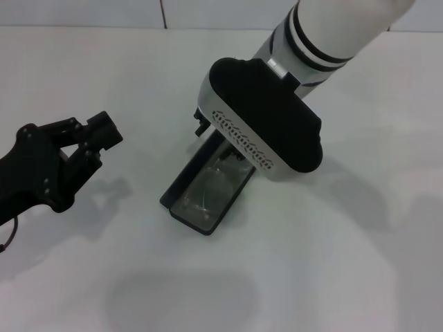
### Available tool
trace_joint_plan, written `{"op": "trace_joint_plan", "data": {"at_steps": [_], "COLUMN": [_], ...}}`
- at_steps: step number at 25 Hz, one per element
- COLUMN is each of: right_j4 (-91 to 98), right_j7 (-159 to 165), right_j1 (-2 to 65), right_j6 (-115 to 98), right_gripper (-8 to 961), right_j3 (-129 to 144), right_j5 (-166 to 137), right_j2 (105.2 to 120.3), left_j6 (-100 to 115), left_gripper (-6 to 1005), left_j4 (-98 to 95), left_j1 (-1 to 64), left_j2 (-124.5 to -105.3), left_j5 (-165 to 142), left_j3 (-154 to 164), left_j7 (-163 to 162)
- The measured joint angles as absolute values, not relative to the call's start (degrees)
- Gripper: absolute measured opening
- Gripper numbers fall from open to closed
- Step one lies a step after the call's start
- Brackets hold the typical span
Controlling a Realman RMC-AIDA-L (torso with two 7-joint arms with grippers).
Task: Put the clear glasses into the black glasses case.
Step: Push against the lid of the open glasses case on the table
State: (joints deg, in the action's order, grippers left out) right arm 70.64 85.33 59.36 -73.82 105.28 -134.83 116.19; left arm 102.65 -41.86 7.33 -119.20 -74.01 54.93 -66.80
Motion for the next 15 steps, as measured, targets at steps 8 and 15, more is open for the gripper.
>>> {"op": "trace_joint_plan", "data": {"at_steps": [8, 15], "right_j4": [70.0, 68.8], "right_j7": [85.4, 85.3], "right_j1": [58.4, 58.0], "right_j6": [-72.2, -69.1], "right_gripper": [360, 352], "right_j3": [106.9, 108.3], "right_j5": [-134.7, -134.6], "right_j2": [116.19, 116.19], "left_j6": [102.6, 102.6], "left_gripper": [140, 140], "left_j4": [-41.7, -41.5], "left_j1": [7.3, 7.4], "left_j2": [-119.31, -119.35], "left_j5": [-74.4, -74.6], "left_j3": [55.0, 55.2], "left_j7": [-66.8, -66.8]}}
